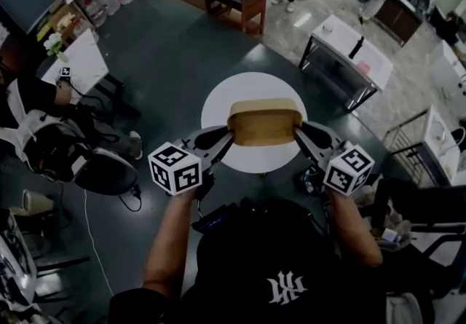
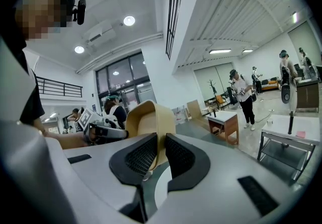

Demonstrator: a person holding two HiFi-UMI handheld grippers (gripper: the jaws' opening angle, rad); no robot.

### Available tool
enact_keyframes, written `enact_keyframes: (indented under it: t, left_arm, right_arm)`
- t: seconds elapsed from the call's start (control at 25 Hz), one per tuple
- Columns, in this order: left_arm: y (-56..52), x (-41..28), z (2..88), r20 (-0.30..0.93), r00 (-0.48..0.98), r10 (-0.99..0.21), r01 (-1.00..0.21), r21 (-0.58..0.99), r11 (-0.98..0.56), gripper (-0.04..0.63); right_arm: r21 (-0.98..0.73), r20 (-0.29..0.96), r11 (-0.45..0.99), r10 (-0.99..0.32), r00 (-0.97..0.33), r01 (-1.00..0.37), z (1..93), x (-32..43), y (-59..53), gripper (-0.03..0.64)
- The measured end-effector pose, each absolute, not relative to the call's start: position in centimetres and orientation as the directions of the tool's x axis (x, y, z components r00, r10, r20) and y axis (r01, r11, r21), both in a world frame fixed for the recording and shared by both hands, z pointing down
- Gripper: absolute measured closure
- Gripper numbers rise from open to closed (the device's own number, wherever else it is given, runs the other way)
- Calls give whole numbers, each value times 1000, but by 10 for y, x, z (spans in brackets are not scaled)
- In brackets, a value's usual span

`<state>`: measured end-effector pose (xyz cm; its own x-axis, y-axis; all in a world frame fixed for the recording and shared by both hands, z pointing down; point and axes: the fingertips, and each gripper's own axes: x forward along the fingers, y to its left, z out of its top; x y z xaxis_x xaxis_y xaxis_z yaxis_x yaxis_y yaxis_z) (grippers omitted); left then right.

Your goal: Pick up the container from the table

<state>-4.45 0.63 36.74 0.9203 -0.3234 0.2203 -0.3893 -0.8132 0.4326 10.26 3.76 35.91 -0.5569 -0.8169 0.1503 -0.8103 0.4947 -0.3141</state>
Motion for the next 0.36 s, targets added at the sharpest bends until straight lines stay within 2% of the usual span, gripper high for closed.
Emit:
enact_keyframes:
  t: [0.36]
  left_arm:
    - [2,-50,377,229,924,-306,-379,446,-811,557]
  right_arm:
    - [-332,162,478,-821,-548,-813,371,97,34,541]
